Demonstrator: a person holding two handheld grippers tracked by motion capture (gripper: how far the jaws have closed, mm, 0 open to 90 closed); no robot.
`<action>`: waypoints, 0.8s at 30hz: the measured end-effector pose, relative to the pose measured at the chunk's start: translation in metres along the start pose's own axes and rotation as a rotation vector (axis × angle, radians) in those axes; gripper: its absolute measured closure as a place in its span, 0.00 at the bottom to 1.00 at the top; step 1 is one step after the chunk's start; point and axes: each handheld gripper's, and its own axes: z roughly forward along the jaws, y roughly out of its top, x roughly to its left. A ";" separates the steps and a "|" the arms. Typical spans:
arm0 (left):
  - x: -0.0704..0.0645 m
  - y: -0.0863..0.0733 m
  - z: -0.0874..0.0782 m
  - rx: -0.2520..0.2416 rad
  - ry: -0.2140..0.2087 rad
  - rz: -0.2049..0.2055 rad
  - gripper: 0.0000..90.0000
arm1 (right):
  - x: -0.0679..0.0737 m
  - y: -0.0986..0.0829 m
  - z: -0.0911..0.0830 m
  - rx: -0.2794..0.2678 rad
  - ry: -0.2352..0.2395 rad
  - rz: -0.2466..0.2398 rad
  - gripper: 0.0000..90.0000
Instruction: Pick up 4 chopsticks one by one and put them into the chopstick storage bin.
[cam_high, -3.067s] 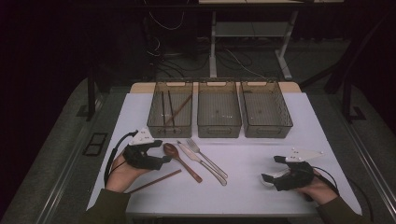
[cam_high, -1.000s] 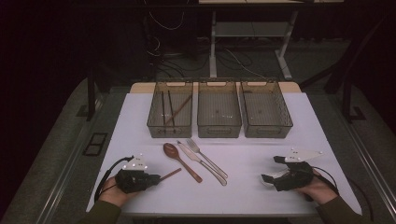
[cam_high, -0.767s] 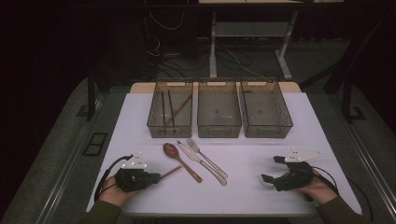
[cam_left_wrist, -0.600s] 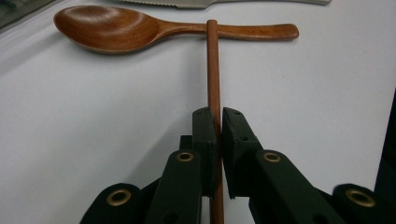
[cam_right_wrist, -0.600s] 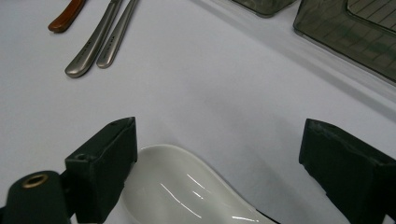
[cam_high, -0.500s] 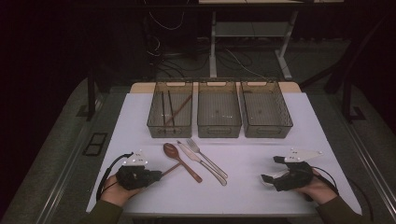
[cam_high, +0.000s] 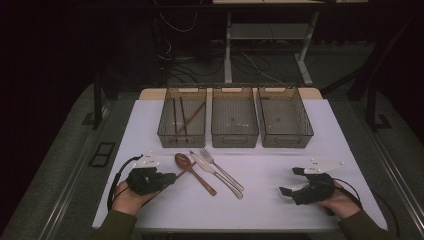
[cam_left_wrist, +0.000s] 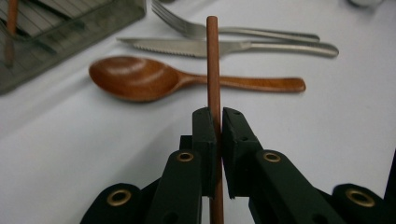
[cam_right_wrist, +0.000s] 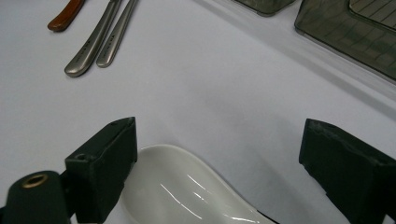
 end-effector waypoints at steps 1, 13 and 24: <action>0.000 0.003 0.000 -0.007 0.000 -0.003 0.93 | 0.000 0.000 0.000 0.000 0.000 0.000 0.13; 0.007 0.026 0.002 -0.032 0.018 -0.016 0.93 | 0.000 0.000 0.000 0.002 -0.001 0.001 0.13; 0.019 0.049 0.002 -0.083 0.049 -0.018 0.93 | 0.000 0.000 0.001 0.001 0.000 0.005 0.13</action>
